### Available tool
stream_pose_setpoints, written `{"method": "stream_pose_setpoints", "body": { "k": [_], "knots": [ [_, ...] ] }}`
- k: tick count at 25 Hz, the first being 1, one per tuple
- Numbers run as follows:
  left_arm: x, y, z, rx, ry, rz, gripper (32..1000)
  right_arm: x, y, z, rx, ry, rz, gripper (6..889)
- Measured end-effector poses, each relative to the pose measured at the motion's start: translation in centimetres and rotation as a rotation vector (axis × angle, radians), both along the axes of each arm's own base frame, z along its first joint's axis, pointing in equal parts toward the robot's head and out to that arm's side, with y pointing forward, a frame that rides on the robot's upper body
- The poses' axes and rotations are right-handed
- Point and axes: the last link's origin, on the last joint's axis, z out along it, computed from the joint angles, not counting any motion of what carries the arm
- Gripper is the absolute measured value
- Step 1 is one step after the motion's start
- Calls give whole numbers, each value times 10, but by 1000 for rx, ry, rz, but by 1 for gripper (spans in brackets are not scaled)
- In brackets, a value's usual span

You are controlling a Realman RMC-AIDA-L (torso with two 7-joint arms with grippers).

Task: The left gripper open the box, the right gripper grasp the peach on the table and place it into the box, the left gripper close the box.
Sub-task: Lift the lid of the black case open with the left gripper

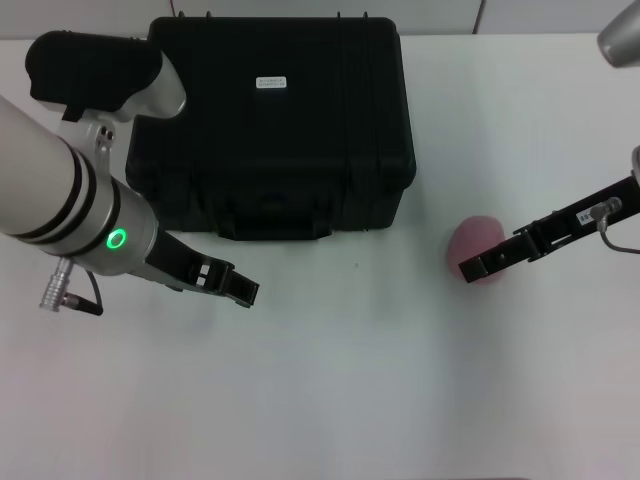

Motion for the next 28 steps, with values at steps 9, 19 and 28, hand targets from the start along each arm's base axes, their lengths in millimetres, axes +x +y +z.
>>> {"method": "stream_pose_setpoints", "body": {
  "k": [9, 19, 28],
  "knots": [
    [0, 0, 1, -4, 11, 6, 895, 0, 0, -3, -11, 3, -1, 833],
    [-2, 0, 3, -2, 20, 15, 896, 2, 0, -2, -8, 0, -6, 829],
    [-5, 2, 8, 4, 28, 41, 892, 3, -1, -2, -7, 1, -14, 826]
  ]
}}
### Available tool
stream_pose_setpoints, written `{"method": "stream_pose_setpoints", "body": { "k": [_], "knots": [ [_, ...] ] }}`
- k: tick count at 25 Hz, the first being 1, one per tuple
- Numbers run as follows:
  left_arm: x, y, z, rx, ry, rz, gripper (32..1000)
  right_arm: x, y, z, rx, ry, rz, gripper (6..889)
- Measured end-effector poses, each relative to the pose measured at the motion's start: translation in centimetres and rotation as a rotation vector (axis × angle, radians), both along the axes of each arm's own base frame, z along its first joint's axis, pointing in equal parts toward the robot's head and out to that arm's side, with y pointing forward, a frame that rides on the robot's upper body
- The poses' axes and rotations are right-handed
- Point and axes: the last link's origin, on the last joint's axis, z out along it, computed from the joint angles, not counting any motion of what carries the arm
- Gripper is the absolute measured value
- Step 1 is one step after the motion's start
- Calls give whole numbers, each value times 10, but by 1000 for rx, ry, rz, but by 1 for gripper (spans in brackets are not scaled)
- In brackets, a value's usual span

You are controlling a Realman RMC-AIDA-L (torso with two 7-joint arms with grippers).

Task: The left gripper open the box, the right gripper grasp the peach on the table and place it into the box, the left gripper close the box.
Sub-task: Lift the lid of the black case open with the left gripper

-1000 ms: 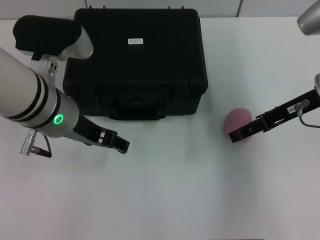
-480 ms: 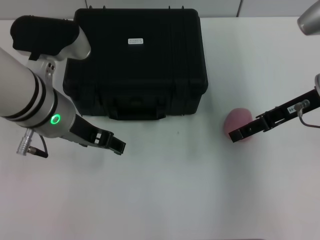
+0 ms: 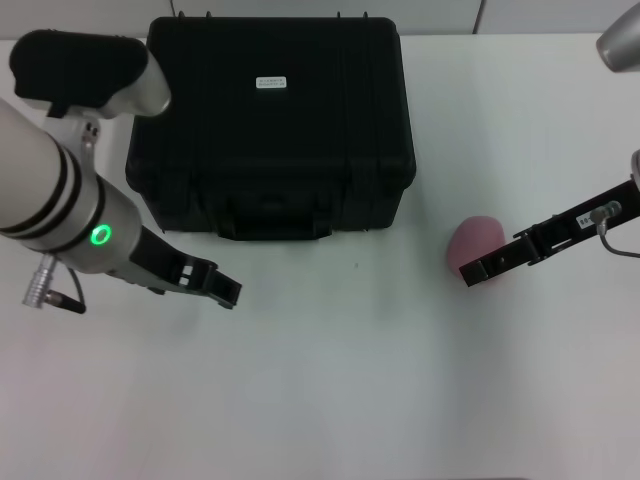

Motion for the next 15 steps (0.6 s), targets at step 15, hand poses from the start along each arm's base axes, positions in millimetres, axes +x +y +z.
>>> {"method": "stream_pose_setpoints", "body": {
  "k": [15],
  "knots": [
    [18, 28, 32, 105, -3, 3, 890, 1, 0, 0, 0, -3, -3, 820]
  ]
}}
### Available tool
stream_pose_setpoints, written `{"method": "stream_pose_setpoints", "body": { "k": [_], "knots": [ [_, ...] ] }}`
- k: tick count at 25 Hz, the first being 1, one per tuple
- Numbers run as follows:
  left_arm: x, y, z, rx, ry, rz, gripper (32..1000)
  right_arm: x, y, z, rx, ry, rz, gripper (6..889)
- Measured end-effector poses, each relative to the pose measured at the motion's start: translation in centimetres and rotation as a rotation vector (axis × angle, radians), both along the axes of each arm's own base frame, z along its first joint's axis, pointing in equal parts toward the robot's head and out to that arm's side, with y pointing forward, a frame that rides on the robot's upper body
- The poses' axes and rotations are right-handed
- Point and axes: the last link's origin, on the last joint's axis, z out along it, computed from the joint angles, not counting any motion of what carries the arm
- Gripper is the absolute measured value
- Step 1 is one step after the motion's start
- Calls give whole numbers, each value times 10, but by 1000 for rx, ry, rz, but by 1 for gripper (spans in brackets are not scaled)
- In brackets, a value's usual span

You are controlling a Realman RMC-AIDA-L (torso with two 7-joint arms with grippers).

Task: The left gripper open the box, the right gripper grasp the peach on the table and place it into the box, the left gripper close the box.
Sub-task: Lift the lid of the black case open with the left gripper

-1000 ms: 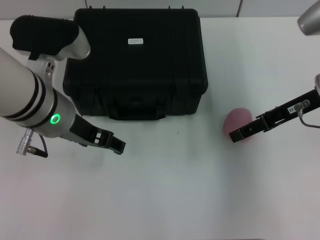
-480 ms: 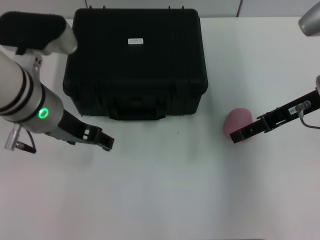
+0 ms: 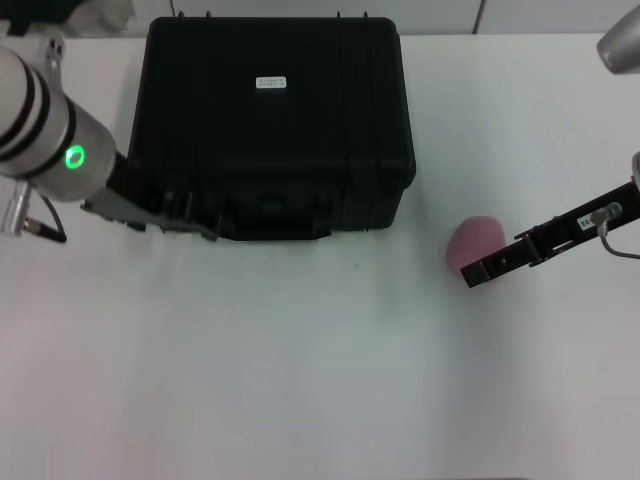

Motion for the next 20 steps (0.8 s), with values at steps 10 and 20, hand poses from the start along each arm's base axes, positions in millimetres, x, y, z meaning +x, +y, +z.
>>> {"method": "stream_pose_setpoints", "body": {
  "k": [10, 20],
  "knots": [
    [7, 16, 11, 55, -22, 7, 889, -2, 1, -1, -4, -5, 9, 817],
    [4, 25, 6, 69, 25, 35, 889, -2, 2, -1, 0, -7, 6, 813]
  ]
}}
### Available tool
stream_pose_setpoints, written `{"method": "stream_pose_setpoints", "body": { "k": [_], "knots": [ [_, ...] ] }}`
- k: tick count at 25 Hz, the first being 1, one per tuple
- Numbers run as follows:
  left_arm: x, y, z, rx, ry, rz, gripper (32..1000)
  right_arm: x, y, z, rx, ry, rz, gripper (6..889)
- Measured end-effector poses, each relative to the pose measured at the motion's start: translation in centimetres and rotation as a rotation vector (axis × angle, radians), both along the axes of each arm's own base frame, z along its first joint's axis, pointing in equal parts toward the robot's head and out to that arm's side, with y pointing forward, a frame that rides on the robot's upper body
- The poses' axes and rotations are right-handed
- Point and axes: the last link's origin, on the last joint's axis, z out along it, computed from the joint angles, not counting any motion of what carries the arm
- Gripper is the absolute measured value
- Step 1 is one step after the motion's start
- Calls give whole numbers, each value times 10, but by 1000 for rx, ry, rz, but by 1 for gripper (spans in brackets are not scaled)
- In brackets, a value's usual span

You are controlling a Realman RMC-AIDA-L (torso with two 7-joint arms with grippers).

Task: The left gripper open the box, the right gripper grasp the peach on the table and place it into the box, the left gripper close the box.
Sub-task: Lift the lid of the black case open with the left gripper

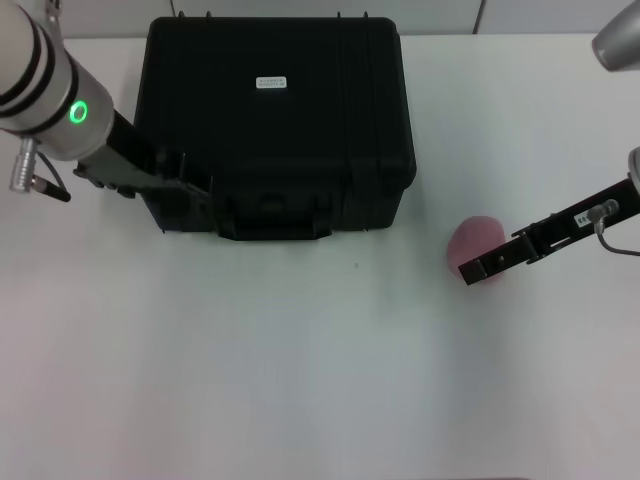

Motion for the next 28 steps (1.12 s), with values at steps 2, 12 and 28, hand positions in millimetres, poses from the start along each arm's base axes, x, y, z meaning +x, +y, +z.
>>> {"method": "stream_pose_setpoints", "body": {
  "k": [2, 12, 28],
  "knots": [
    [-2, 1, -2, -5, 4, 8, 888, 2, 0, -1, -1, 0, -6, 812],
    [-5, 6, -9, -14, 19, 10, 888, 4, -1, -1, -3, 1, -10, 809],
    [-9, 9, -13, -25, 27, 21, 886, 3, 0, -1, -2, 2, -6, 803]
  ]
}}
